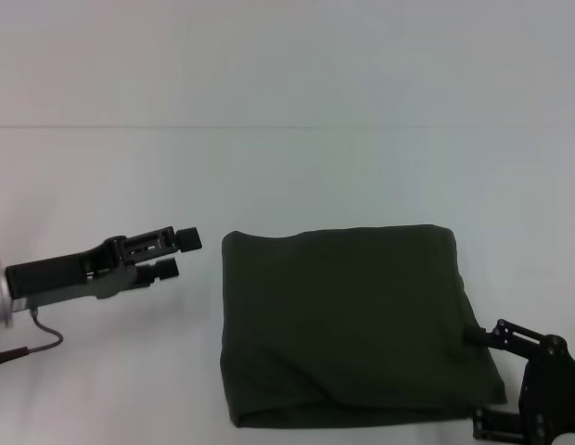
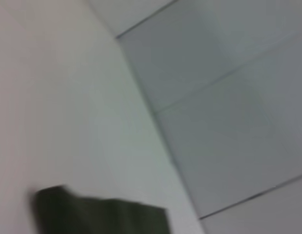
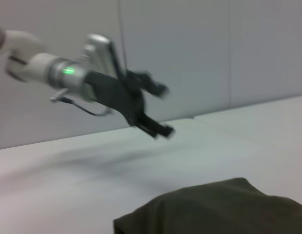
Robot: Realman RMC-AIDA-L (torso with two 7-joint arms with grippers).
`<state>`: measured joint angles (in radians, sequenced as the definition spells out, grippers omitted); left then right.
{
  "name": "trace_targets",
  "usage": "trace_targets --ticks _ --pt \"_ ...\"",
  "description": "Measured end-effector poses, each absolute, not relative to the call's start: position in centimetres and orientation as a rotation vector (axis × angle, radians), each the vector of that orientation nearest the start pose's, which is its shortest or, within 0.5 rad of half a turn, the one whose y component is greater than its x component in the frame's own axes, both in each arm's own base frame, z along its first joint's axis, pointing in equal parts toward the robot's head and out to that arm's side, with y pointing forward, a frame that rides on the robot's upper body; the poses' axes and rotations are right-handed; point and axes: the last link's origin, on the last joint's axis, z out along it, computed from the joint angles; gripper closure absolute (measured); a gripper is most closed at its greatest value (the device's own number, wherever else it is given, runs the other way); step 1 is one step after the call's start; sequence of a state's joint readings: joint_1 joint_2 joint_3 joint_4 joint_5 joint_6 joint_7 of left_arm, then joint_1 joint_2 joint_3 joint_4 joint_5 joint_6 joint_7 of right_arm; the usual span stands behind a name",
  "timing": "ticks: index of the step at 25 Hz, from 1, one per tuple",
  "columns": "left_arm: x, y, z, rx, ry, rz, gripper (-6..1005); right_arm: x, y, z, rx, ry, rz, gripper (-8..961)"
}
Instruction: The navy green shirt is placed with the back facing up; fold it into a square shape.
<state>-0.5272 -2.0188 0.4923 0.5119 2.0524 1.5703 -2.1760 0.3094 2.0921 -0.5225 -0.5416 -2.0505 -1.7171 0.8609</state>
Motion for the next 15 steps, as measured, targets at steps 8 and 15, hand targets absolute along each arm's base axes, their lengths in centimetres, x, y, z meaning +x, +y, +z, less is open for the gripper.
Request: trace_targets --ticks 8,15 --pt "-29.0 35.2 -1.1 -2.155 -1.972 -0.613 50 32.8 22.0 -1.6 -2.628 0.297 0.781 45" --pt "-27.1 36.2 -3.5 -2.219 -1.945 -0.523 50 32.8 21.7 -1.9 -2.636 0.288 0.784 18"
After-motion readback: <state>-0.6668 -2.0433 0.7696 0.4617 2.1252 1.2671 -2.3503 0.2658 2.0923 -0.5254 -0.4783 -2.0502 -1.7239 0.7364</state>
